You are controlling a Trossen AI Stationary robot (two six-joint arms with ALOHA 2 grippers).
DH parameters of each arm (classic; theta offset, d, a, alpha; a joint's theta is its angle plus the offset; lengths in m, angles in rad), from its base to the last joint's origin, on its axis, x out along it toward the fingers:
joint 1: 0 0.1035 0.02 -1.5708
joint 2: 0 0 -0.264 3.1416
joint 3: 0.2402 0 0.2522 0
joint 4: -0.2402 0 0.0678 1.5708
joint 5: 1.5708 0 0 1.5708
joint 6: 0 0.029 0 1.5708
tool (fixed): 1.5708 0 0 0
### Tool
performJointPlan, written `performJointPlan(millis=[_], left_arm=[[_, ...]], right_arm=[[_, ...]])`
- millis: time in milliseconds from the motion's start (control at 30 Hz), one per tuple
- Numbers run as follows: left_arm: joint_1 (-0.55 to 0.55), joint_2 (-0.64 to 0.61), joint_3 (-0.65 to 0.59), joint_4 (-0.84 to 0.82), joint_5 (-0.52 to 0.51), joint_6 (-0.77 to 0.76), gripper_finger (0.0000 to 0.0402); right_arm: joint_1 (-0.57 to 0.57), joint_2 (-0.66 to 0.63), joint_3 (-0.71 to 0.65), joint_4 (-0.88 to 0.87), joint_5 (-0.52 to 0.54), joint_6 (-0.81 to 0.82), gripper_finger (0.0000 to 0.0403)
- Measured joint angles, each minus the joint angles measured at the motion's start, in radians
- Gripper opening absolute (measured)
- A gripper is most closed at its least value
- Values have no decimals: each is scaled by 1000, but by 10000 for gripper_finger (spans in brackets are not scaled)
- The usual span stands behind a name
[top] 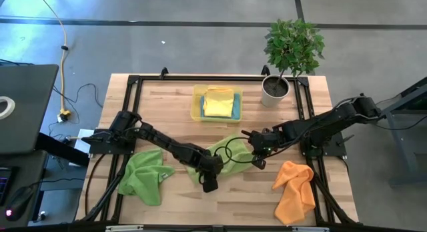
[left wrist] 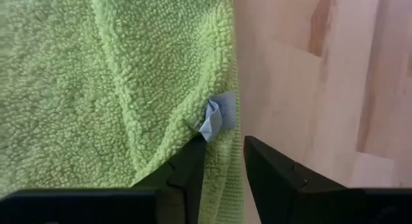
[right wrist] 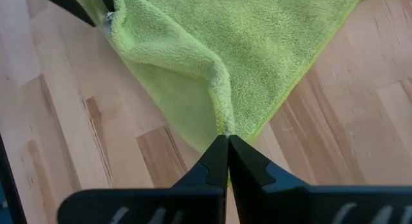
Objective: Fold microfiber towels
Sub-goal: Fold the light green microfiber cloth
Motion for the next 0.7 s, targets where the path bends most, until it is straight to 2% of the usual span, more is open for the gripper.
performJointPlan(millis=[300, 467, 700], left_arm=[[3, 0, 0, -11, -36, 41, 7], [-4, -40, -2, -4, -36, 32, 3], [-32, -195, 0, -15, -27, -28, 1]], right_arm=[[0, 0, 0, 0, 0, 0, 0], [0, 0, 0, 0, -2, -8, 0], [6, -25, 35, -16, -71, -116, 0]])
